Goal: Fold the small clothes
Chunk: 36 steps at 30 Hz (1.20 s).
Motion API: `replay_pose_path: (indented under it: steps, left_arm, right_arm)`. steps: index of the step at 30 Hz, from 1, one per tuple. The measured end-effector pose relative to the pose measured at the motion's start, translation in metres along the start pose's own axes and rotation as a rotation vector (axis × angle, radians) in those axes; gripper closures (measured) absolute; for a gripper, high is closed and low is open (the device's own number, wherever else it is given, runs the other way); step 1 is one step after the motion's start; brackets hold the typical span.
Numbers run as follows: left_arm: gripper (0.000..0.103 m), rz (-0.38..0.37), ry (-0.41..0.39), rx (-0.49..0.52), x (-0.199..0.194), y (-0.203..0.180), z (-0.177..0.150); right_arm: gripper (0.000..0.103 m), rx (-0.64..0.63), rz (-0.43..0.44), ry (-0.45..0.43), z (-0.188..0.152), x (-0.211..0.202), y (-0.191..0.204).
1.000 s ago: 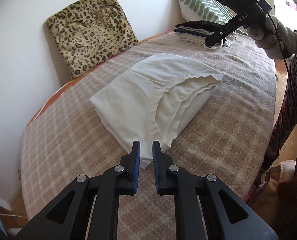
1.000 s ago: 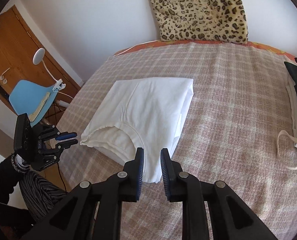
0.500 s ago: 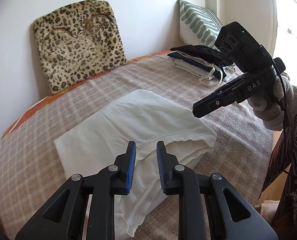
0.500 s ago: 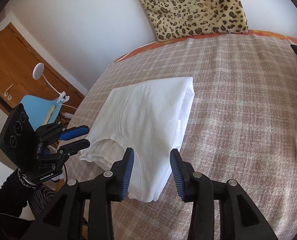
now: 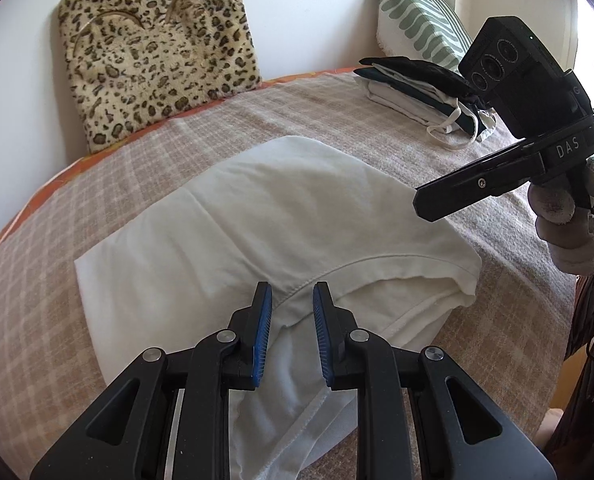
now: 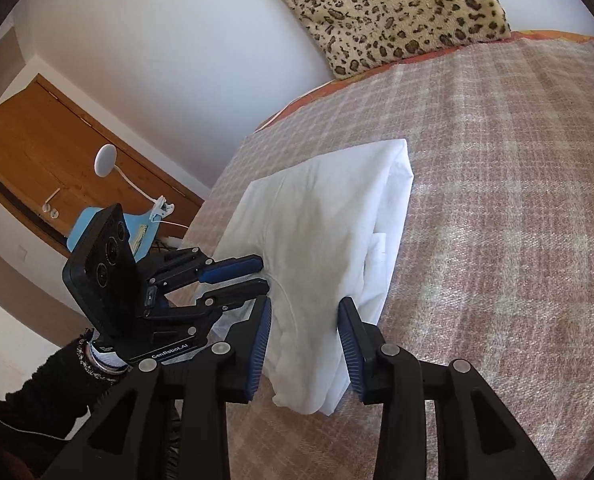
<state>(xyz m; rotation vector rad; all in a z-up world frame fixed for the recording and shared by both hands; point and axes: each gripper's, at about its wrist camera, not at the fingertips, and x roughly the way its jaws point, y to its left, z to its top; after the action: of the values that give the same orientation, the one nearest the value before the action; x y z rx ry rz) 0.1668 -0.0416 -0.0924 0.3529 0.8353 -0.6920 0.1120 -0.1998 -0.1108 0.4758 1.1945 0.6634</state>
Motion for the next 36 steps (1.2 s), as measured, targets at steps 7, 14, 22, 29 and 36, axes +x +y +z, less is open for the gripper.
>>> replay_pose_path:
  steps: [7,14,22,29,36]
  left_arm:
    - [0.084,0.003,0.007,0.005,0.002,0.001,-0.002]
    - [0.084,-0.027,0.005,-0.026,-0.017,0.01,-0.008]
    - [0.084,0.029,-0.073,-0.181,-0.027,0.058,0.019]
    - [0.077,0.046,0.003,-0.217,0.016,0.076,0.02]
    - [0.077,0.07,0.027,-0.21,0.006,0.086,0.004]
  right_arm:
    - [0.102,-0.074,-0.088,0.124,-0.011,0.012,0.009]
    - [0.096,-0.049,-0.287,0.135,-0.016,-0.011,0.002]
    - [0.075,-0.197,-0.216,-0.07,0.046,-0.003,0.047]
    - [0.075,-0.248,-0.318,0.034,0.066,0.06,0.043]
    - [0.076,-0.267,-0.422,0.149,0.048,0.052,0.018]
